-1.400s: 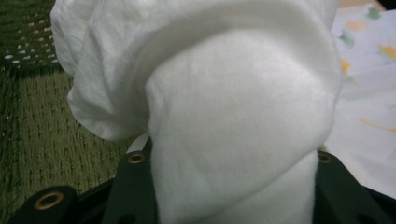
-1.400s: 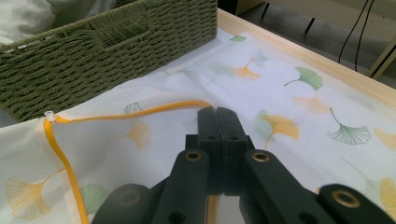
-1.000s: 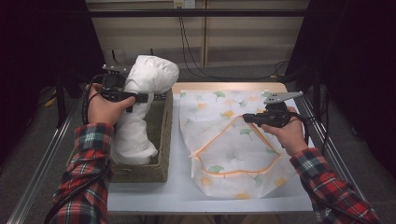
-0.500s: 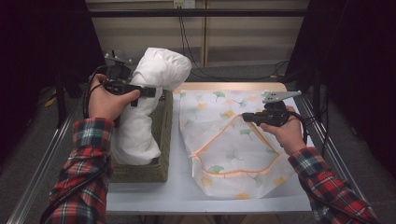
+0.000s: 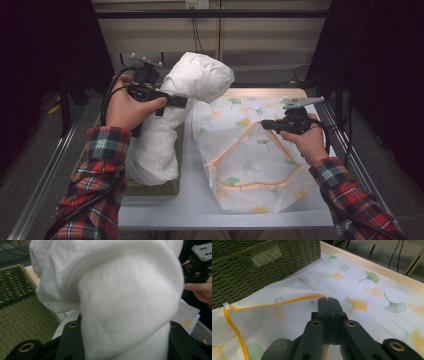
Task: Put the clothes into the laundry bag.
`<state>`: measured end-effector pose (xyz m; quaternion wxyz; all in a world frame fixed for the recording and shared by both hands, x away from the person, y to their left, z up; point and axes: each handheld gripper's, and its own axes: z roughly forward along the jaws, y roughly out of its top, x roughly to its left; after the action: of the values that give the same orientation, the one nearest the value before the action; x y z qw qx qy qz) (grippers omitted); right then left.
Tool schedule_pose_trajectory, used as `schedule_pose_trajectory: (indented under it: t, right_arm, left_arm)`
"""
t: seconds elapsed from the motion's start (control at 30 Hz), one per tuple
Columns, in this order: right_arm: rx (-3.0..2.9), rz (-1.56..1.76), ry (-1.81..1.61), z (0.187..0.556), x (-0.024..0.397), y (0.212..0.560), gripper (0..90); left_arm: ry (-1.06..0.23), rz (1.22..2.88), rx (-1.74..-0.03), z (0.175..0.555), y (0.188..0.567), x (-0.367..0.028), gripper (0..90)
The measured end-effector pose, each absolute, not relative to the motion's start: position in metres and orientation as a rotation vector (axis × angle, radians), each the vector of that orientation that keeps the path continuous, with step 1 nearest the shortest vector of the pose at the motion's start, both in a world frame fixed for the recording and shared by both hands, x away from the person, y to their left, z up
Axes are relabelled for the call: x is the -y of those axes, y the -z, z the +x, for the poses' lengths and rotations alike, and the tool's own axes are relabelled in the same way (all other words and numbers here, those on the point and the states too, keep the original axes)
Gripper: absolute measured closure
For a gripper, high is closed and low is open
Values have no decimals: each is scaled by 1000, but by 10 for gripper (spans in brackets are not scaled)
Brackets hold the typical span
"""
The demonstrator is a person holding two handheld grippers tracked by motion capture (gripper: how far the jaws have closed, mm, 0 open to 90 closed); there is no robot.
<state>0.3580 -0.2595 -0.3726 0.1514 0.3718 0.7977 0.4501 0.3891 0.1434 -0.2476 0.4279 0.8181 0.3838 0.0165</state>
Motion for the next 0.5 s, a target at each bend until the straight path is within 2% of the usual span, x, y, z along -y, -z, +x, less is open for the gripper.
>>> schedule_pose_trajectory:
  t: [0.5]
  right_arm:
    - [-2266, 1104, -1286, 364, 267, 371, 900]
  left_arm:
    - [76, 2100, -788, 364, 247, -106, 557]
